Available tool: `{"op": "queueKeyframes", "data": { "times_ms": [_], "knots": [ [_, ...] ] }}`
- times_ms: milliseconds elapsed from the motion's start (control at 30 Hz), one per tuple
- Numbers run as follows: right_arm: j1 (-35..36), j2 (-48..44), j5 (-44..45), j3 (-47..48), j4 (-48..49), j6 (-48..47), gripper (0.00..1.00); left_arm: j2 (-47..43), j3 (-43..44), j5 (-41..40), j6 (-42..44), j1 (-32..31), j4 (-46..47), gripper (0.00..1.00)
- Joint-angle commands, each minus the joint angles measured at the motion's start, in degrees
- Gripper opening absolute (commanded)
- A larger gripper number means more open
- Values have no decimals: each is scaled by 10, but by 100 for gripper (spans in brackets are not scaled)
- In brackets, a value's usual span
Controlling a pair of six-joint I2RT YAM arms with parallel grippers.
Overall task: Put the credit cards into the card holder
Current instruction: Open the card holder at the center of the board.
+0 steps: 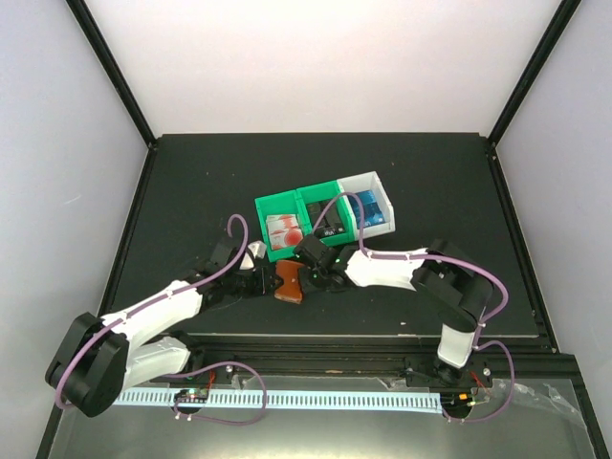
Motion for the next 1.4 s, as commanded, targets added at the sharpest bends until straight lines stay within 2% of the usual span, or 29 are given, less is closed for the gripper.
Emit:
{"op": "queueKeyframes", "data": {
  "times_ms": [0,133,233,267,300,567,867,1367],
  "knots": [
    [-5,-47,36,2,-31,-9,1,10,16,-12,5,-1,0,41],
    [-6,-64,21,-8,-45,-12,1,9,23,-15,11,-1,-12,73],
    [-6,-70,15,-11,-53,-14,1,-2,23,-23,13,-1,-17,88],
    [-6,-74,12,-11,-53,-14,1,-6,23,-22,16,-1,-16,97],
    [-6,-79,10,-12,-54,-15,1,-10,23,-21,20,-1,-15,99],
    [-5,-121,-35,2,-41,-12,1,-20,32,7,42,-2,-2,99],
    [-5,-117,-47,11,-42,-17,1,26,42,12,45,-1,-5,97],
    [-5,-125,-45,9,-42,-22,1,55,67,-27,73,-1,-61,99]
  ]
}}
